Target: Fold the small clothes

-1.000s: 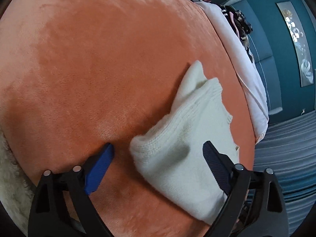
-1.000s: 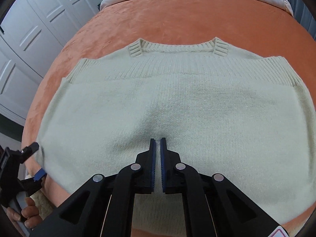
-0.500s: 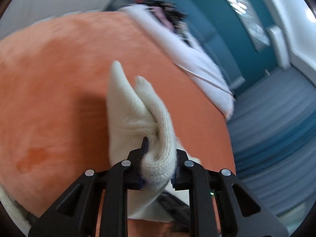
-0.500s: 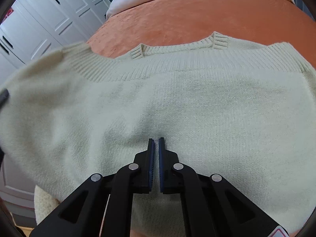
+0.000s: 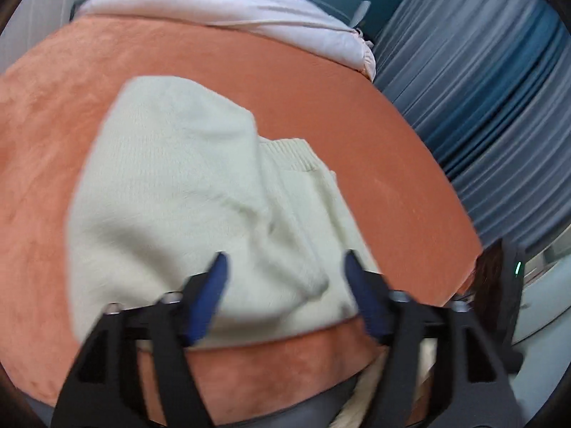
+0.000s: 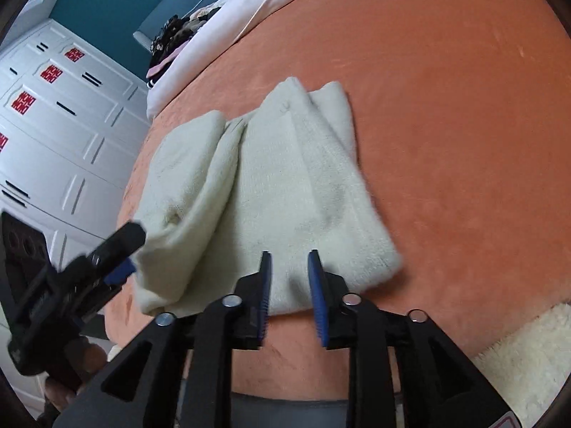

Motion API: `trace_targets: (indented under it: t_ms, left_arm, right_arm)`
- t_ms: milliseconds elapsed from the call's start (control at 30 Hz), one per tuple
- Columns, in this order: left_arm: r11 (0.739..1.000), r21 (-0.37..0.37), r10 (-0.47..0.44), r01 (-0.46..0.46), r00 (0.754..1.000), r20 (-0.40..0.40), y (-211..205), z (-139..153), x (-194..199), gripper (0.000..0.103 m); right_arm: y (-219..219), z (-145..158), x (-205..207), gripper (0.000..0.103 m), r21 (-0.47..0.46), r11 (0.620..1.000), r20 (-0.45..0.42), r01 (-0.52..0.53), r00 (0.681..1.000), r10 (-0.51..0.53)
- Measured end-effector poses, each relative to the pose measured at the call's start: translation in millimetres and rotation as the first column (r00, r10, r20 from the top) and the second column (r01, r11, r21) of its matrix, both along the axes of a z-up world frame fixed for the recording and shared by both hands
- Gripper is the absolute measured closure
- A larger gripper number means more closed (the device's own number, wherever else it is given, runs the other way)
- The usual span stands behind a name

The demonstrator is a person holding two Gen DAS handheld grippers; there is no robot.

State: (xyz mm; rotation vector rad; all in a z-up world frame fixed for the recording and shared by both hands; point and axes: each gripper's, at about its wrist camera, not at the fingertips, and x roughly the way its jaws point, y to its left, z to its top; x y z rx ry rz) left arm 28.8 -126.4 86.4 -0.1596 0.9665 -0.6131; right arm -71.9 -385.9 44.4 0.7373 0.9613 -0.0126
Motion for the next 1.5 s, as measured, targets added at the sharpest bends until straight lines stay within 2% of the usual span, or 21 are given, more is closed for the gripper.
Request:
trace_targets:
  t_ms: [33, 67, 233, 400, 433, 467, 500, 533, 600, 633, 700, 767, 833, 900, 933, 1000, 1167, 1300, 1367, 1433, 1500]
  left_arm:
    - [0.999, 0.032, 0.004, -0.005, 0.999, 0.032, 11, 2, -10, 0.021]
    - [0.998, 0.064, 0.007, -0.011, 0.998, 0.059, 22, 3, -17, 0.015]
    - [0.964, 0.244, 0.092, -0.105, 0.994, 0.064, 71, -20, -24, 0.013]
    - [0.948, 0.282, 0.149, -0.149, 0.989, 0.022, 86, -45, -9, 0.013]
    - [0.943, 0.296, 0.147, -0.149, 0.989, 0.03, 84, -50, -10, 0.013]
    - [0.94, 0.303, 0.149, -0.154, 0.988, 0.04, 83, -52, -8, 0.014]
    - [0.939, 0.304, 0.157, -0.163, 0.987, 0.045, 84, -53, -6, 0.025]
    - [0.949, 0.279, 0.148, -0.15, 0.989, 0.027, 84, -52, -8, 0.034]
    - [0.962, 0.239, 0.138, -0.131, 0.99, -0.013, 83, -49, -4, 0.069]
    - [0.961, 0.242, 0.142, -0.134, 0.99, -0.015, 83, -47, -5, 0.073]
    - [0.976, 0.181, 0.128, -0.122, 0.992, -0.019, 83, -42, -9, 0.073]
    - [0.975, 0.198, 0.111, -0.104, 0.994, -0.025, 72, -44, -12, 0.074]
    - [0.973, 0.216, 0.101, -0.086, 0.993, -0.061, 62, -56, -10, 0.076]
    - [0.976, 0.202, 0.101, -0.078, 0.989, -0.108, 57, -67, -10, 0.075]
    - [0.974, 0.211, 0.108, -0.083, 0.989, -0.106, 54, -69, -11, 0.075]
    - [0.968, 0.238, 0.106, -0.083, 0.991, -0.087, 51, -66, -12, 0.076]
    - [0.969, 0.236, 0.103, -0.076, 0.99, -0.101, 52, -62, -13, 0.073]
    - [0.961, 0.266, 0.102, -0.074, 0.991, -0.092, 44, -70, -14, 0.067]
    - [0.959, 0.276, 0.095, -0.07, 0.993, -0.076, 44, -65, -16, 0.066]
    - [0.961, 0.271, 0.067, -0.052, 0.997, -0.048, 49, -54, -22, 0.067]
    - [0.972, 0.23, 0.049, -0.041, 0.998, -0.028, 57, -39, -31, 0.058]
  right_arm:
    - [-1, 4, -2, 0.043, 0.025, 1.0, 0.022, 0.004, 1.0, -0.005]
    - [0, 7, -2, 0.034, 0.064, 0.998, 0.049, 0.002, 0.999, -0.006]
    - [26, 6, 37, 0.025, 0.236, 0.969, 0.089, -0.075, 0.994, 0.056]
    - [74, 2, 92, 0.024, 0.181, 0.971, 0.006, -0.155, 0.988, 0.156]
    - [81, 5, 99, 0.032, 0.158, 0.974, -0.004, -0.162, 0.986, 0.165]
    - [89, 10, 106, 0.061, 0.112, 0.979, -0.012, -0.167, 0.985, 0.17]
    - [95, 18, 113, 0.082, 0.041, 0.984, -0.024, -0.175, 0.984, 0.176]
    - [98, 33, 115, 0.083, 0.001, 0.982, -0.001, -0.187, 0.982, 0.187]
    - [93, 75, 104, 0.085, 0.04, 0.981, 0.16, -0.192, 0.97, 0.184]
    - [90, 97, 94, 0.085, 0.029, 0.981, 0.221, -0.192, 0.958, 0.181]
    - [78, 127, 68, 0.085, -0.027, 0.984, 0.319, -0.174, 0.932, 0.174]
    - [52, 115, 49, 0.085, -0.042, 0.991, 0.306, -0.125, 0.943, 0.132]
    - [23, 60, 53, 0.085, -0.059, 0.997, 0.133, -0.059, 0.989, 0.066]
    - [-2, -13, 48, 0.086, -0.009, 1.0, -0.064, -0.005, 0.998, 0.005]
    - [-8, -29, 40, 0.086, 0.045, 0.999, -0.037, 0.022, 0.999, -0.02]
    - [-10, -25, 31, 0.086, 0.092, 0.995, 0.004, 0.049, 0.999, -0.05]
    - [-1, 15, 30, 0.086, 0.031, 0.999, 0.103, 0.036, 0.994, -0.039]
    - [-15, -30, 37, 0.086, 0.051, 0.998, -0.016, 0.019, 1.0, -0.018]
    - [-21, -18, 34, 0.082, 0.103, 0.994, -0.007, 0.025, 1.0, -0.024]
    - [-24, 2, 28, 0.072, 0.057, 0.998, 0.0, 0.033, 0.999, -0.033]
    - [-23, 22, 31, 0.068, -0.013, 0.999, 0.031, 0.035, 0.999, -0.035]
